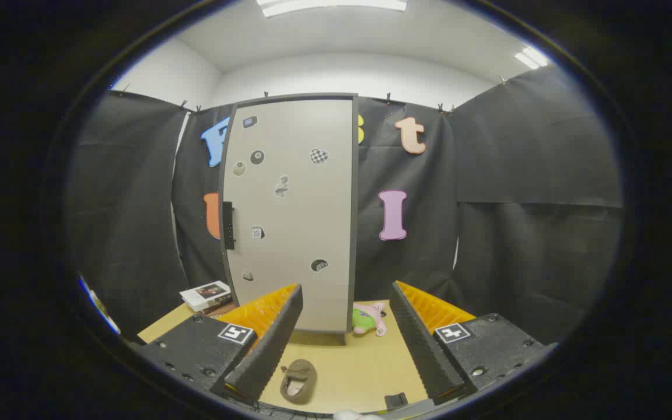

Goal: Open the shoe cabinet door, grab the shoes and put them into the shoe cabinet, then close the shoe cabinet door.

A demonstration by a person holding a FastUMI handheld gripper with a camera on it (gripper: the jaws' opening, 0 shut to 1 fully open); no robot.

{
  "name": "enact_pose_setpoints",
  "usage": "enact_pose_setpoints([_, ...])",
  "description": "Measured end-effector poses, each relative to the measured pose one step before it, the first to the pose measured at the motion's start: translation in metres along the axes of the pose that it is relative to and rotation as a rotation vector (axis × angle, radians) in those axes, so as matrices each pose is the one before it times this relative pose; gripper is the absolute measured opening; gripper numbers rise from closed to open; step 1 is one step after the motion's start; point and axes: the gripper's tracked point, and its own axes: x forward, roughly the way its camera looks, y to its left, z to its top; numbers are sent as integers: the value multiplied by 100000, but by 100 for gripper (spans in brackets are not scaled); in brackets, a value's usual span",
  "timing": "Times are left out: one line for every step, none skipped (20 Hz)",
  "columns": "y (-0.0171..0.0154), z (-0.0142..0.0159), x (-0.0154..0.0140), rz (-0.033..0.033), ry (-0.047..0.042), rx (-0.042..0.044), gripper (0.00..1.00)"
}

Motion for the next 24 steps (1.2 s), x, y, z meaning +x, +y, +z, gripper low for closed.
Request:
enact_pose_setpoints([24, -58, 40, -32, 342, -114, 98])
enact_pose_setpoints([71, -82, 23, 150, 140, -135, 98])
enact_pose_setpoints([1, 31, 42, -283, 115, -10, 98])
enact_pose_setpoints([0, -79, -3, -108, -200, 108, 98])
enact_pose_setpoints([-34, 79, -46, -399, -275, 227, 98])
enact_pose_setpoints([77, -19, 82, -100, -228, -49, 98])
enact_pose_setpoints([-2, -12, 23, -249, 179, -338, 98])
enact_pose_setpoints([2, -137, 25, -31, 401, -313, 98])
enact_pose_setpoints([29, 135, -27, -336, -191, -75, 98])
enact_pose_setpoints([-192, 180, -58, -888, -753, -258, 98])
enact_pose_setpoints([-260, 235, -104, -1519, -917, -431, 98])
enact_pose_setpoints([12, 29, -34, -655, -668, -113, 98])
enact_pose_setpoints([103, 153, -66, -146, -376, 108, 98])
enact_pose_setpoints([113, 204, 41, -105, -490, 111, 98])
enact_pose_setpoints([160, 193, 48, -34, -370, 138, 98])
enact_pose_setpoints([197, 268, 53, 70, -688, -59, 98])
enact_pose_setpoints([254, 252, 165, -95, -311, -169, 98])
enact_pose_setpoints([281, -61, 145, -170, 31, 157, 98])
enact_pose_setpoints([454, 178, 196, 528, -233, 334, 98])
enact_pose_setpoints([444, 76, 101, 239, -342, 116, 98])
enact_pose_setpoints([279, 201, 206, -402, -117, -251, 98])
enact_pose_setpoints([348, 45, 278, 88, -83, -248, 98])
enact_pose_setpoints([589, 81, 360, 333, -124, 409, 98])
enact_pose_setpoints([695, 64, 333, 974, 0, 495, 98])
